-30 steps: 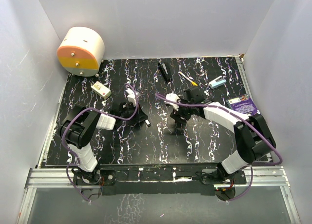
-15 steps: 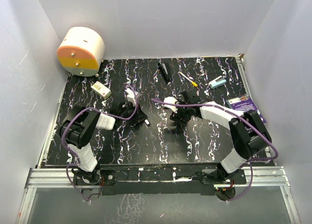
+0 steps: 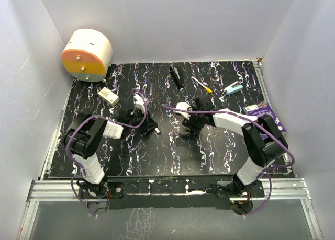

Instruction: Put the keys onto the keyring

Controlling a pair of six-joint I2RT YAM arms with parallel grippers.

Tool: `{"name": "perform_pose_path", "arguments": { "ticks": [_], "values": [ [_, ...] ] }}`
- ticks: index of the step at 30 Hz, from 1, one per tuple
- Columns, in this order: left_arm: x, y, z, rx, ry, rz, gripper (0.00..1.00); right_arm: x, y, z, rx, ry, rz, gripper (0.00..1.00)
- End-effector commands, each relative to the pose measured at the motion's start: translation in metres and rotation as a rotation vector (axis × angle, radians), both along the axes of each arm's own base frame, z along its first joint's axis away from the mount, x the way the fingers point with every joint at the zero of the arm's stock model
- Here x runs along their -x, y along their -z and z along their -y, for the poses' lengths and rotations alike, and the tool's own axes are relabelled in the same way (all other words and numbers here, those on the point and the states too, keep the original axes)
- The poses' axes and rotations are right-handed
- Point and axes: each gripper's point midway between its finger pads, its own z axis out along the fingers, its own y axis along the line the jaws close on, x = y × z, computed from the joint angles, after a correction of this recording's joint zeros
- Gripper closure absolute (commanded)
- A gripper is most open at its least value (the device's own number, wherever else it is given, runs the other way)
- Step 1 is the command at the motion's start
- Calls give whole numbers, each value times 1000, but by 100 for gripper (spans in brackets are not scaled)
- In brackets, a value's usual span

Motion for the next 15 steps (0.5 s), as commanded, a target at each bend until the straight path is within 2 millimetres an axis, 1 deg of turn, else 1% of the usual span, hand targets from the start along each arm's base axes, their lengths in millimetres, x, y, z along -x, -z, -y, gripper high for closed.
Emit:
{"name": "perform_pose_path", "arguments": {
  "ticks": [1,6,7,9,12,15],
  "values": [
    [2,9,-8,-31,-15,-42,100,-17,0,3,-16,107,23,47],
    [1,6,-9,-19,-18,-46,100,-12,13,17,-14,304,-37,83],
    [0,6,-9,-18,-19,-43,100,-9,16,18,-13,338,-58,87],
    [0,5,-10,-20,-17,-36,100,-4,23,22,-8,404,-96,90],
    [0,5,-10,-21,-15,-31,100,5,34,27,-4,495,-146,90],
    [-1,5,-10,-23,-14,-27,100,9,38,30,-11,606,-186,90]
  ]
}}
